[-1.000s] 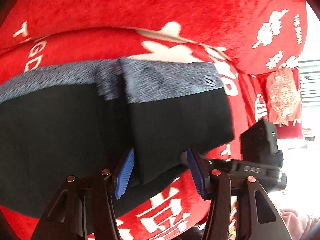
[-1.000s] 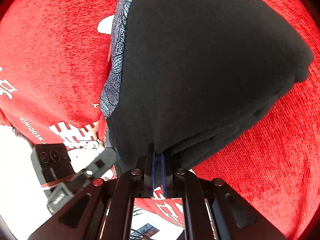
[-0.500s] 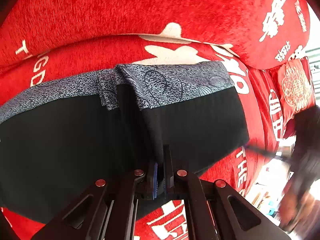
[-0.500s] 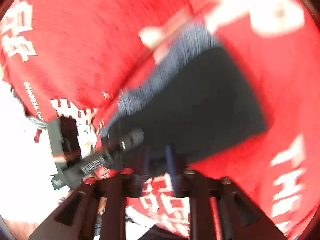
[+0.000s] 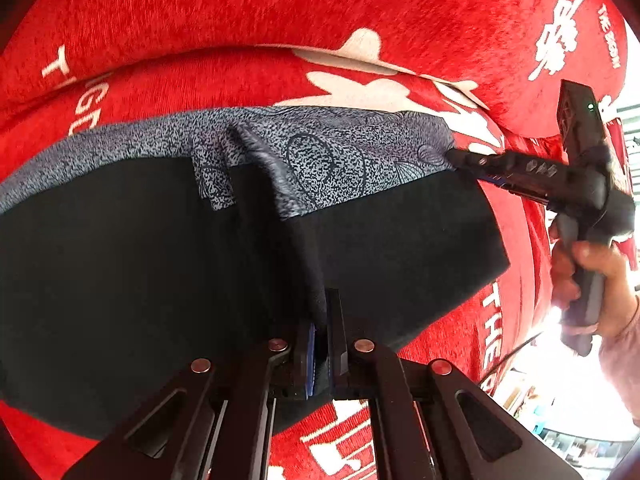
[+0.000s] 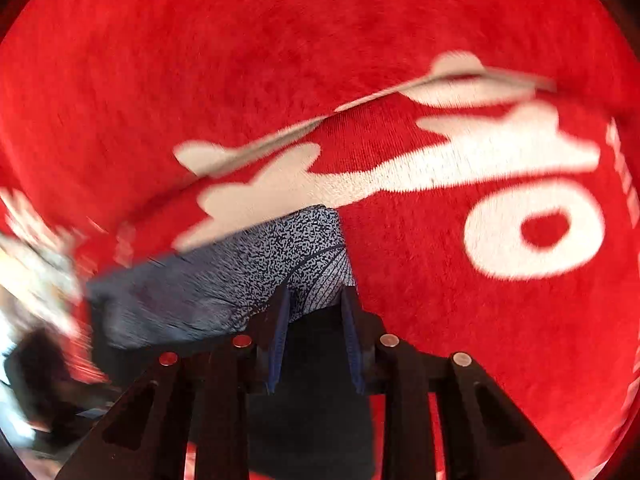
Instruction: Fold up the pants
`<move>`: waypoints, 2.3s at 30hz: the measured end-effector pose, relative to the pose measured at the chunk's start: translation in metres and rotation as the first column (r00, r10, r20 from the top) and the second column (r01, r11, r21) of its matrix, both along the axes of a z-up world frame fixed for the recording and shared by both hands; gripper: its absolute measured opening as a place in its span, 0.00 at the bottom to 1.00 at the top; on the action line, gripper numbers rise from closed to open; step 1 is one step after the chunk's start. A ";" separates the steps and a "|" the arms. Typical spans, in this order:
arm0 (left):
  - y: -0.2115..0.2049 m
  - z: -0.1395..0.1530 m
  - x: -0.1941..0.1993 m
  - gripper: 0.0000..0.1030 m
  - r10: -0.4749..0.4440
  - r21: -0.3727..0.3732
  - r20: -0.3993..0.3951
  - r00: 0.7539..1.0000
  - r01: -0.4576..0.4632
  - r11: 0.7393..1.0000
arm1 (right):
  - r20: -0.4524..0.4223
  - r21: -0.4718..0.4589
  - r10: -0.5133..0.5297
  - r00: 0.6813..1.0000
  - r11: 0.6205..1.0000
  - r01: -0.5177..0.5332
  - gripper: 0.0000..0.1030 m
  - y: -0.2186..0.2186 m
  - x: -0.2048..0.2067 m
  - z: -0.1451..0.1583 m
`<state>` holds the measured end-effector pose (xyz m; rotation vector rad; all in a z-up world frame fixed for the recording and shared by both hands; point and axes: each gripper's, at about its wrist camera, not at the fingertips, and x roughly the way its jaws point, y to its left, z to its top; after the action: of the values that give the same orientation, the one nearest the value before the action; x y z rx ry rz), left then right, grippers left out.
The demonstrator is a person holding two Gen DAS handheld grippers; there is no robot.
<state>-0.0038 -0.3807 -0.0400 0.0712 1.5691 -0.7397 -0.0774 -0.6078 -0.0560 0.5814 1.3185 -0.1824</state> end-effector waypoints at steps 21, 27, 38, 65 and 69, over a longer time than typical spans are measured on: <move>0.095 0.016 0.006 0.66 0.163 0.282 0.201 0.966 -0.216 0.935 | 0.125 0.217 0.119 0.985 0.965 -0.144 0.26 0.169 0.045 -0.002; 0.123 0.008 -0.001 0.66 0.203 0.341 0.195 0.960 -0.261 0.903 | 0.117 0.311 0.237 0.964 0.914 -0.262 0.26 0.182 0.028 0.020; 0.155 0.003 -0.012 0.66 0.231 0.389 0.186 0.955 -0.288 0.875 | -0.011 0.181 0.159 0.987 0.971 -0.154 0.29 0.166 -0.026 0.019; 0.254 0.007 -0.027 0.97 0.328 0.344 0.178 0.928 -0.371 0.862 | -0.091 0.145 0.304 0.948 0.946 -0.289 0.71 0.237 -0.039 0.034; 0.282 0.001 -0.023 0.97 0.385 0.338 0.146 0.912 -0.411 0.847 | -0.071 0.053 0.354 0.933 0.935 -0.351 0.84 0.249 -0.032 0.043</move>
<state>-0.0265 -0.0983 -0.0391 0.0393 1.5662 -0.1118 -0.1093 -0.3583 -0.0130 0.3642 1.4838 0.1184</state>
